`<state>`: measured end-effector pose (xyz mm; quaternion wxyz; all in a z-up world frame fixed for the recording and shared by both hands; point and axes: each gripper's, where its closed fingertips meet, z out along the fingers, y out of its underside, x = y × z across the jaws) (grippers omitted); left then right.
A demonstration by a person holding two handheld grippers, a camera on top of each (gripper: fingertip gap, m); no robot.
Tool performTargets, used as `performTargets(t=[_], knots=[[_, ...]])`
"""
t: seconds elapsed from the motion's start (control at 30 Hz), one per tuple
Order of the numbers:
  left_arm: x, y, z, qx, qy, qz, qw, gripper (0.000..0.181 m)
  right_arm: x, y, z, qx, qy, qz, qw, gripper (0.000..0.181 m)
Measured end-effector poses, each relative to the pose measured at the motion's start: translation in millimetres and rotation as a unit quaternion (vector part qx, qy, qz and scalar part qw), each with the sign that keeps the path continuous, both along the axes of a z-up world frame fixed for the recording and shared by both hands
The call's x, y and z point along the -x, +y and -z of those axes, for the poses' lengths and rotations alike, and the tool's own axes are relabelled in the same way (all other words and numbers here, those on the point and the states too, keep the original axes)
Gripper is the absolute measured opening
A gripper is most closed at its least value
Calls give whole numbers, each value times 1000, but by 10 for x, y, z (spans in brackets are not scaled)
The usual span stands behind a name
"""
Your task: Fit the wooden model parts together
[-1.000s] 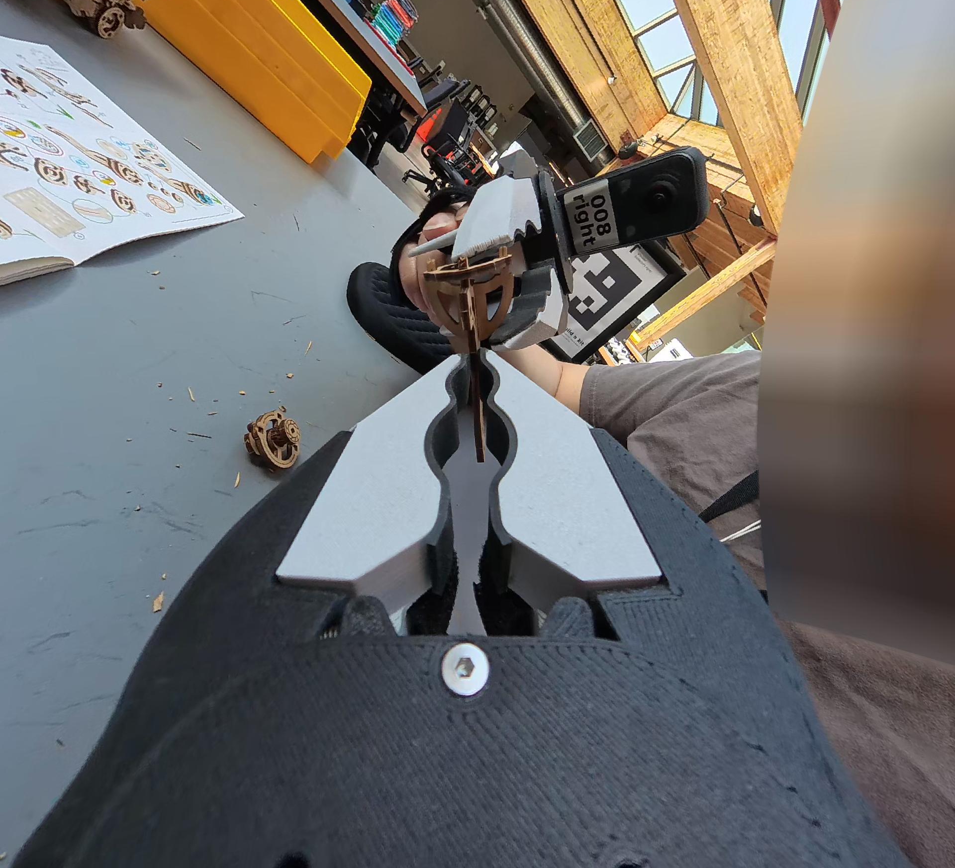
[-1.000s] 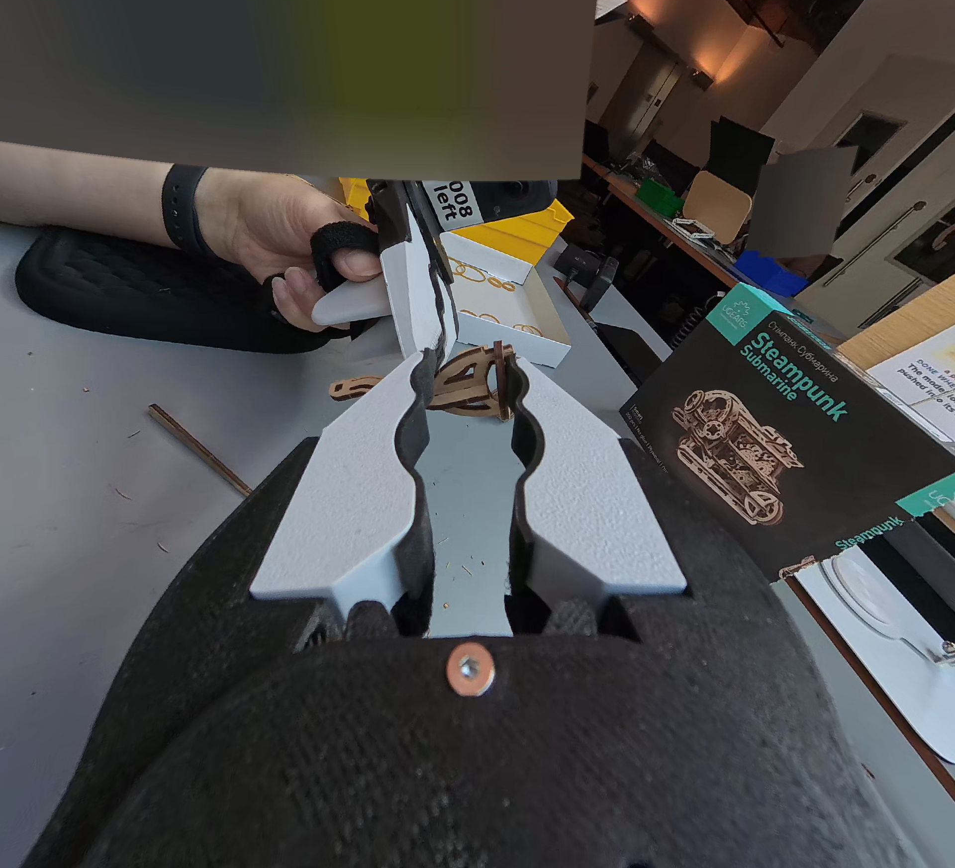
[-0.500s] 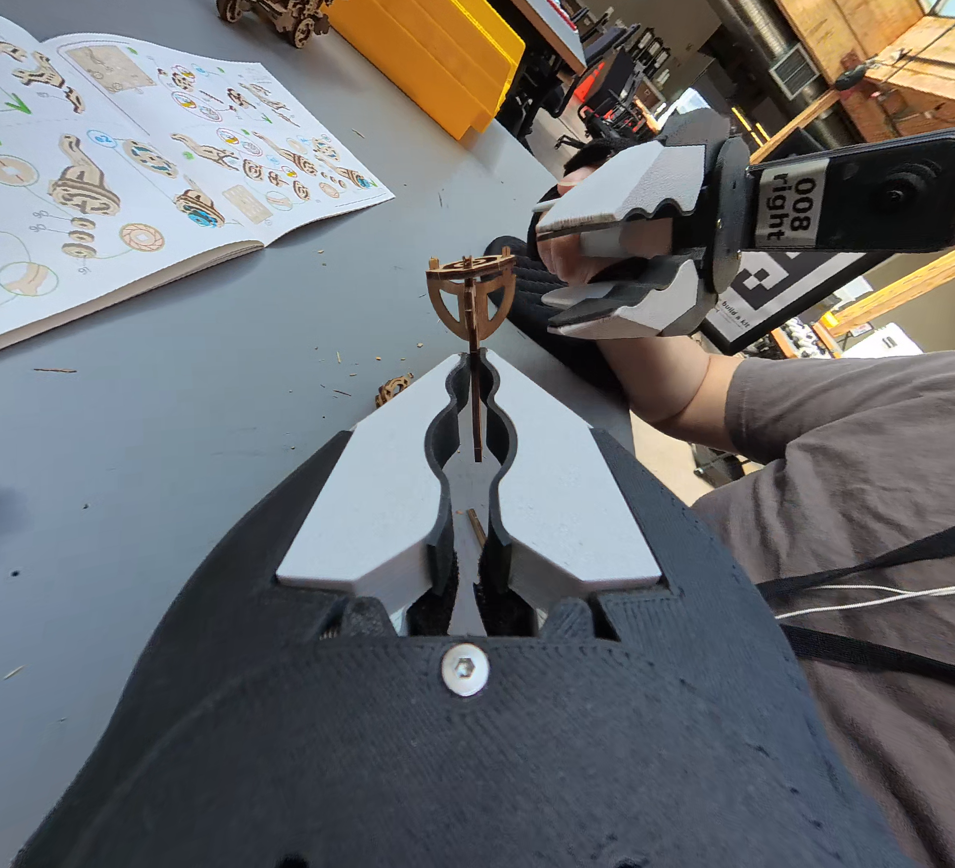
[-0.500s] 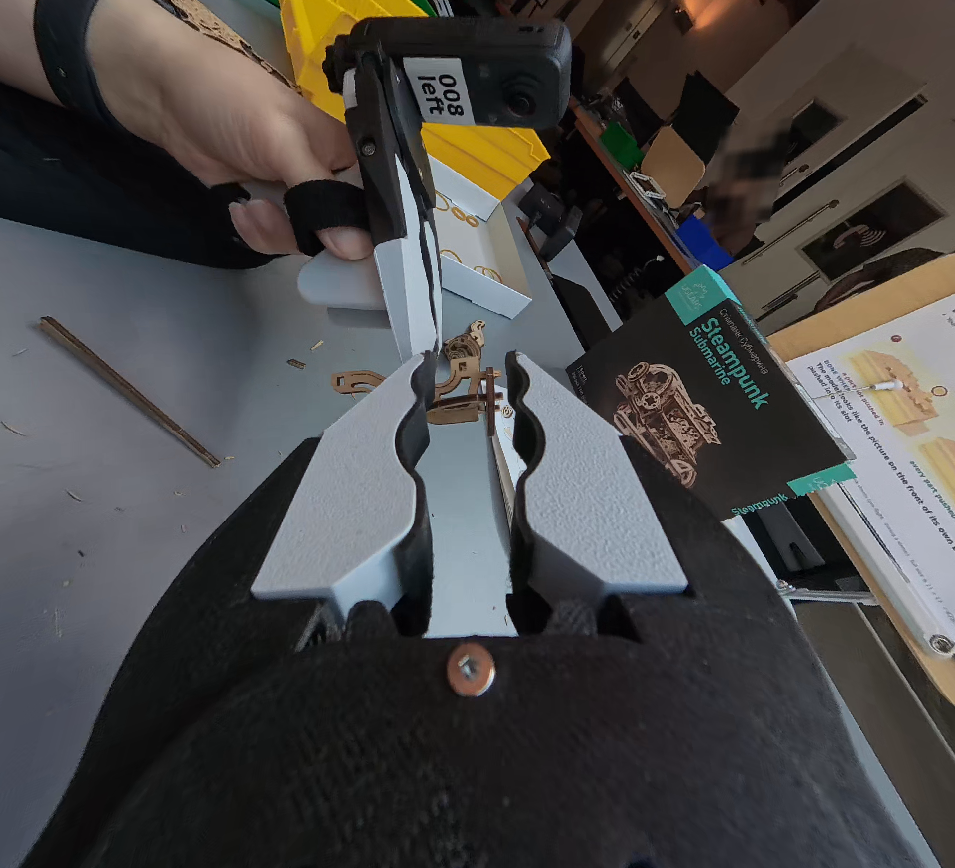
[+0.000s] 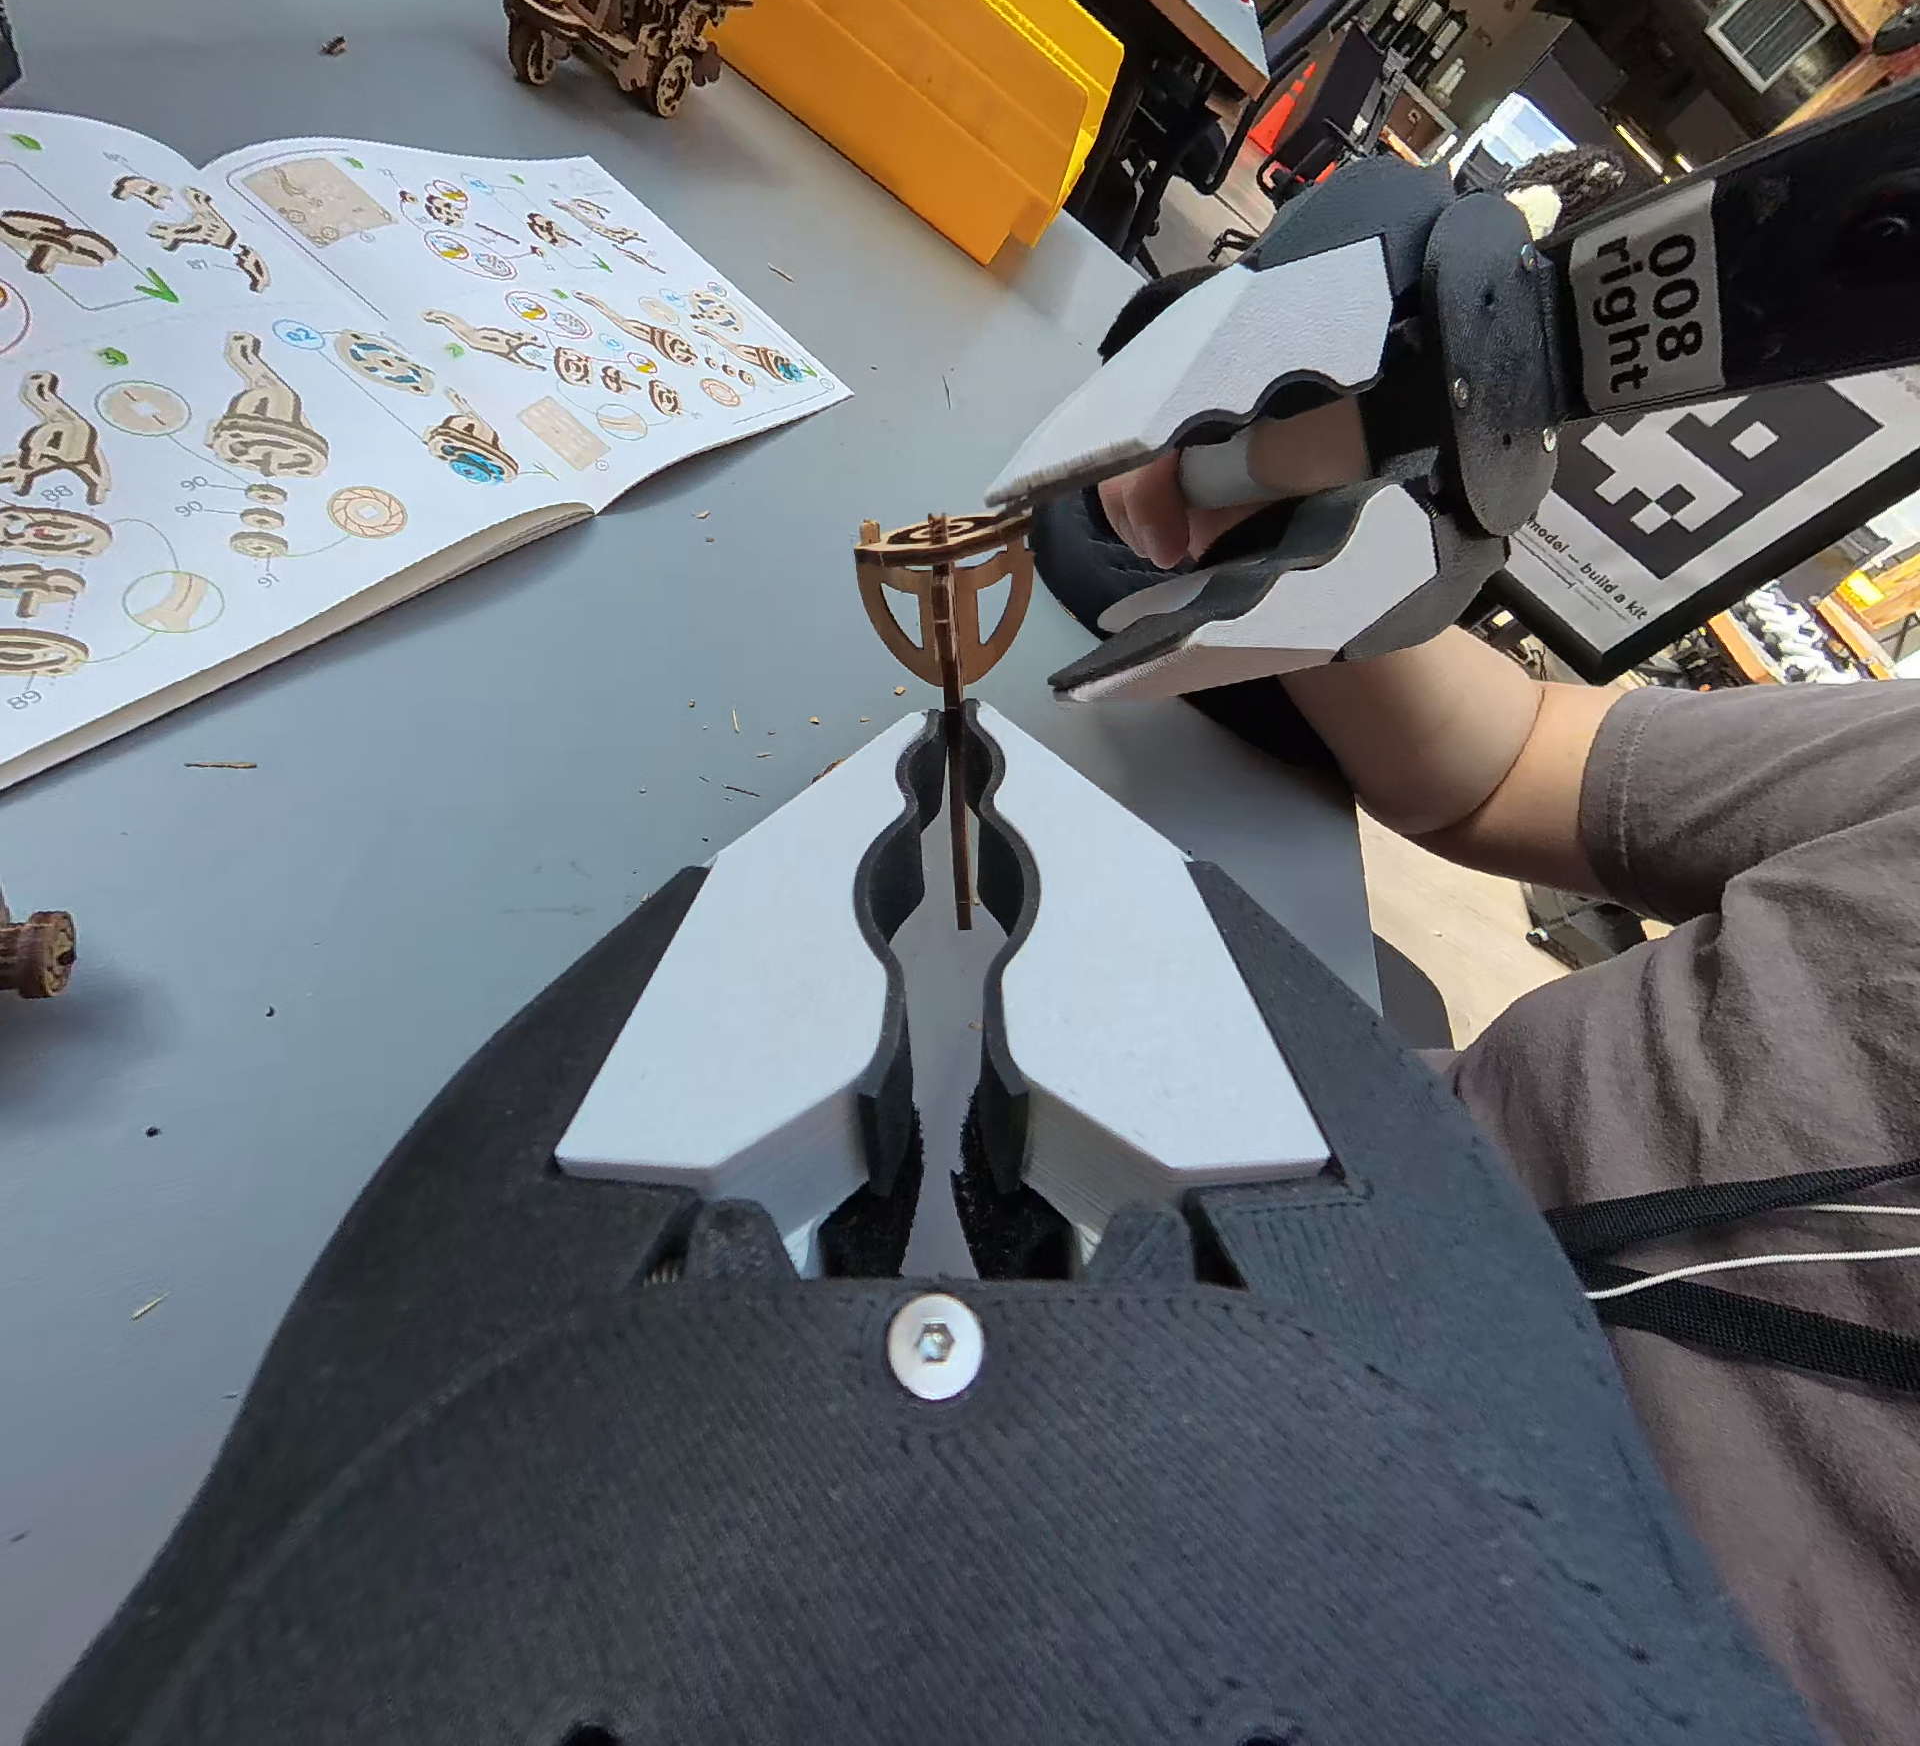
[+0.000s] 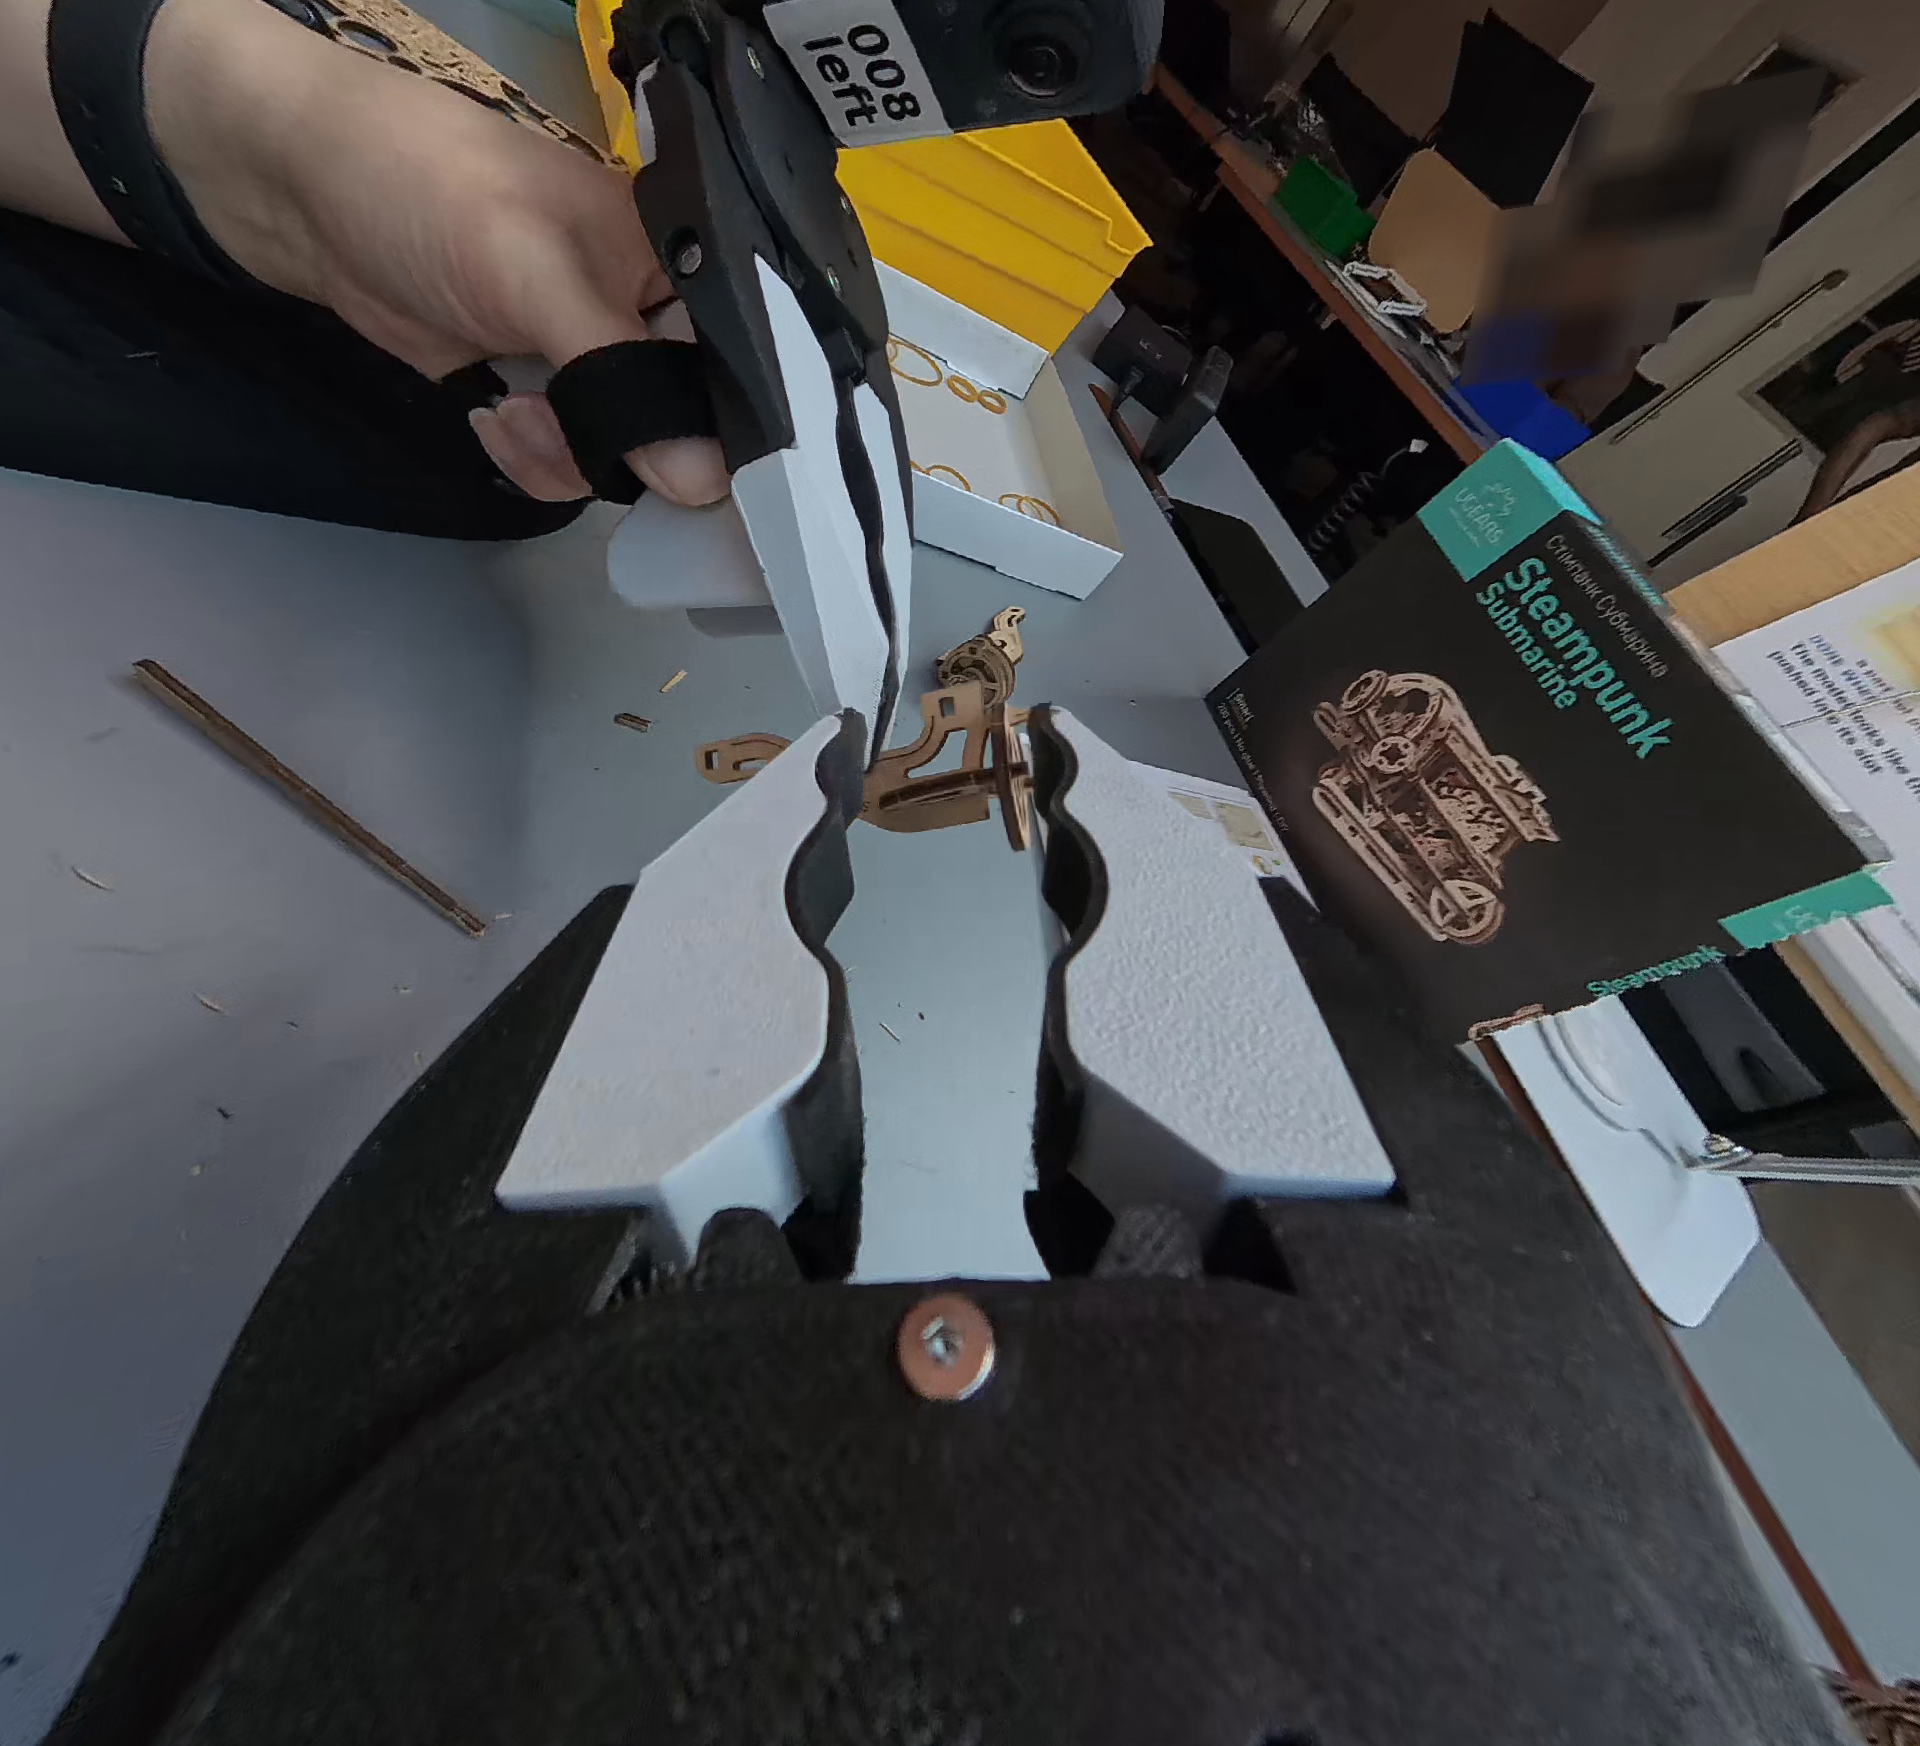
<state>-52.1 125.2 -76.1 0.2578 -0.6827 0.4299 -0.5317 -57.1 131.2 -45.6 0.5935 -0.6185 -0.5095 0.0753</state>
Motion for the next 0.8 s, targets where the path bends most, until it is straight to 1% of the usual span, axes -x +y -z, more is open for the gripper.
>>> performTargets(t=[0.03, 0.1, 0.17, 0.3, 0.37, 0.53, 0.7, 0.8], knots=[[7, 6, -7, 4, -2, 0, 1000, 0, -28, -3, -47, -26, -9, 2, 1000, 35], [15, 32, -5, 8, -4, -5, 1000, 0, -121, 19, -109, -56, -21, 20, 998, 30], [13, 34, -8, 14, -7, -5, 1000, 0, -156, 29, -77, -42, -21, 28, 998, 25], [4, 29, -20, 17, -11, -8, 1000, 0, -125, 59, 28, -26, -38, 42, 998, 25], [2, 24, -40, 24, -17, -9, 1000, 0, -92, 58, 31, -30, -43, 47, 997, 26], [3, 37, 0, 37, -10, -13, 999, 0, -85, 75, 64, -68, -98, 74, 990, 25], [3, 35, -14, 67, -22, -12, 997, 0, -92, 83, 31, -89, -103, 81, 987, 26], [4, 38, 11, 62, -15, -12, 998, 0, -81, 79, 75, -93, -122, 75, 985, 26]])
